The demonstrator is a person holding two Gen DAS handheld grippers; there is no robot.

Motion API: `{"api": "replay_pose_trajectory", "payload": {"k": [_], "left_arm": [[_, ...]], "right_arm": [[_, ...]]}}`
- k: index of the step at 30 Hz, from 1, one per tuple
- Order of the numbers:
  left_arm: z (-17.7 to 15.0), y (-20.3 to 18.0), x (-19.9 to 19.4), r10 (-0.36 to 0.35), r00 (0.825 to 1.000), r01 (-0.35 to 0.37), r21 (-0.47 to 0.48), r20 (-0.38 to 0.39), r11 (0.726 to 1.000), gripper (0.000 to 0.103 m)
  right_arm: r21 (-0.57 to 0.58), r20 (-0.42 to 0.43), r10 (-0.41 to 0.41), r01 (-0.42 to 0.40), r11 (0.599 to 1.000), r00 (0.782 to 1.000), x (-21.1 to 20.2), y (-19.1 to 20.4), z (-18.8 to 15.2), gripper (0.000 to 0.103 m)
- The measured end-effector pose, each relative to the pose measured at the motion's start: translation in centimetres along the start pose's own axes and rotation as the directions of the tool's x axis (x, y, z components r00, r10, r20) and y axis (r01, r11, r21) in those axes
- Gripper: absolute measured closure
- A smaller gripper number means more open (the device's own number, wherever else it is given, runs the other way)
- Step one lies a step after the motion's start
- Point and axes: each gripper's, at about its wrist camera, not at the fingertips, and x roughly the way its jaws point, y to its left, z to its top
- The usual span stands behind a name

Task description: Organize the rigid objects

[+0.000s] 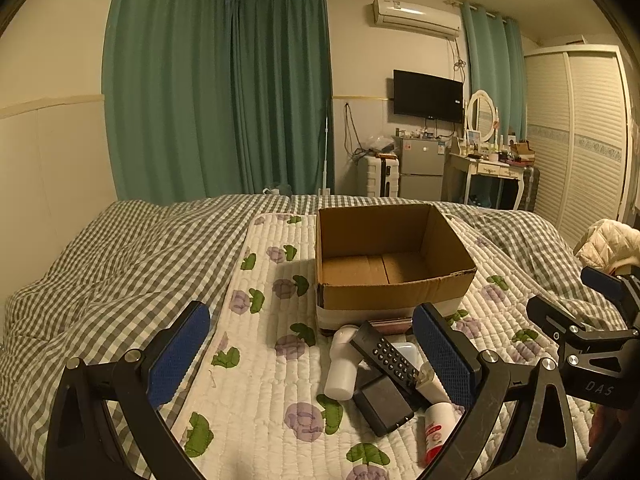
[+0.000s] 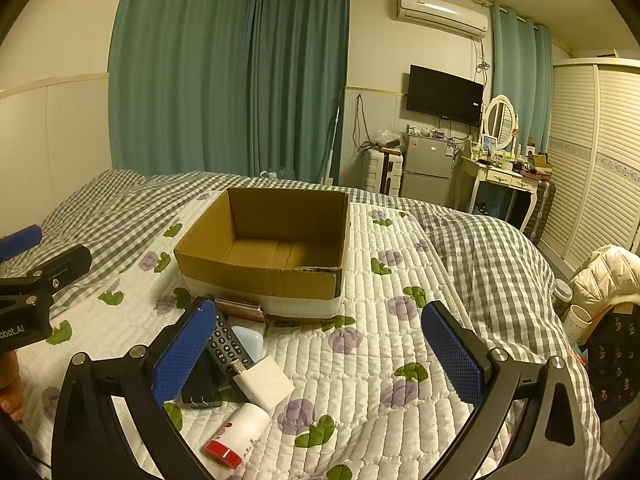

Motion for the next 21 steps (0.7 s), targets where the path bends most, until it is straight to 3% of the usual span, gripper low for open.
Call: {"api": "replay_pose_trajectory", "payload": {"k": [21], "left_arm": [[-0.78, -0.29, 0.64, -0.002, 0.999, 0.002, 0.005, -0.032, 1.000, 0.000]], "right_arm": [[-0.017, -0.017, -0.019, 0.018, 1.000, 1.000, 0.31, 0.36, -0.36, 0.000]]}}
